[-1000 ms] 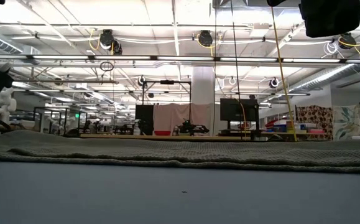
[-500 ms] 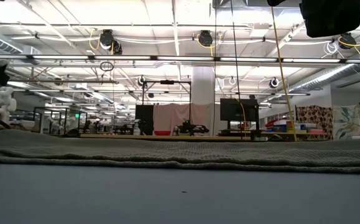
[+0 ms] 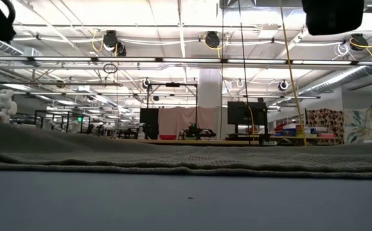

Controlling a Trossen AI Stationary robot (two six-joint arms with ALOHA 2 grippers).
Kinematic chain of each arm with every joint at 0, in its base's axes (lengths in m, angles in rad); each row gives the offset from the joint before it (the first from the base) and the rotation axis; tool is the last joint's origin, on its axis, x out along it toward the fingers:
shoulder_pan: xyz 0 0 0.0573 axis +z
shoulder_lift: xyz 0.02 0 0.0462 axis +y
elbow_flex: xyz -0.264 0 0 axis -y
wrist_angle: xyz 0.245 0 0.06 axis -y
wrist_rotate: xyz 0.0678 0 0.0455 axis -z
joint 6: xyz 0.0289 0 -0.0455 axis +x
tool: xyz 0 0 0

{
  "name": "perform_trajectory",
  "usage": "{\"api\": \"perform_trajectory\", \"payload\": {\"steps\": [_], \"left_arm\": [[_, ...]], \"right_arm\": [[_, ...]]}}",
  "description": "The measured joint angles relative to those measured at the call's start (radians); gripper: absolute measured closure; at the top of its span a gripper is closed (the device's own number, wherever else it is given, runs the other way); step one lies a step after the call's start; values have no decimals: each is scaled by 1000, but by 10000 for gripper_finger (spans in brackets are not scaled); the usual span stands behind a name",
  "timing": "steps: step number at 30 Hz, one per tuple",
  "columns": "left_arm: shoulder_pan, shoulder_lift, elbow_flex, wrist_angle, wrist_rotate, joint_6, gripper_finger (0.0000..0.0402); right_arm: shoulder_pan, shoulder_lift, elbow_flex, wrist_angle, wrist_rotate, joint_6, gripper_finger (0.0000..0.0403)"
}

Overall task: Roll towel
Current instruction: Fold the gray towel

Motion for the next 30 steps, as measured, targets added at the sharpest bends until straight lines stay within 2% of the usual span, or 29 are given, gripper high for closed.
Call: {"api": "perform_trajectory", "payload": {"steps": [8,12,18,22,30], "left_arm": [[0,0,63,2,90,-9,377],[0,0,74,6,162,-74,377],[-14,0,74,115,174,-159,370],[-14,0,74,167,173,-263,327],[-14,0,74,159,171,-361,194]], "right_arm": [[0,0,0,11,0,-111,293],[0,0,0,3,0,-147,293],[0,0,0,3,3,-178,294],[0,0,0,3,4,-212,294],[0,0,0,2,5,-248,294]]}}
